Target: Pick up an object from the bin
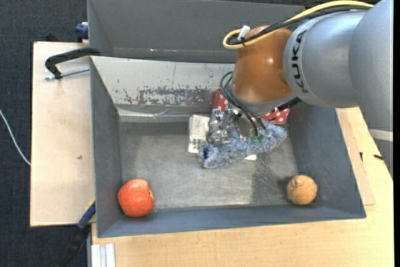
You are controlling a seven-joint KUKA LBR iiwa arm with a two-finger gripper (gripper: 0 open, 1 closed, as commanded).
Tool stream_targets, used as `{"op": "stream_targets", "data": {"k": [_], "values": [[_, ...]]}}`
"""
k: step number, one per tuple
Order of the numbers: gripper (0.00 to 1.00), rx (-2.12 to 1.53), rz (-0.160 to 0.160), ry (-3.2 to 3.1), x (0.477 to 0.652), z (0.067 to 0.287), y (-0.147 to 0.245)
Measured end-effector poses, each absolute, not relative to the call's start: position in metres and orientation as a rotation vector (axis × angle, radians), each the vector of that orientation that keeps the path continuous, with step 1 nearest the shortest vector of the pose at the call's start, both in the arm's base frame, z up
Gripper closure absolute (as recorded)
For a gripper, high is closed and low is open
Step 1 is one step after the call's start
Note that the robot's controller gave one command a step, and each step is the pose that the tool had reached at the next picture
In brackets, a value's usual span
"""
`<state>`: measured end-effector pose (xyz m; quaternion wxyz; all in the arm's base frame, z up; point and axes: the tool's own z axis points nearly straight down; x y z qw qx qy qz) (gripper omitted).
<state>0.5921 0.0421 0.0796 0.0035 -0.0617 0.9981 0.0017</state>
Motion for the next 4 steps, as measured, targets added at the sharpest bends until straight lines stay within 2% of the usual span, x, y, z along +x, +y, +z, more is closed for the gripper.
{"op": "stream_targets", "data": {"k": [2,3,4], "values": [[1.00,-0.165,0.002,3.134,0.578,0.167,0.036],[1.00,-0.187,0.000,3.124,0.583,0.176,0.039],[1.00,-0.244,0.002,3.127,0.566,0.233,0.035]]}}
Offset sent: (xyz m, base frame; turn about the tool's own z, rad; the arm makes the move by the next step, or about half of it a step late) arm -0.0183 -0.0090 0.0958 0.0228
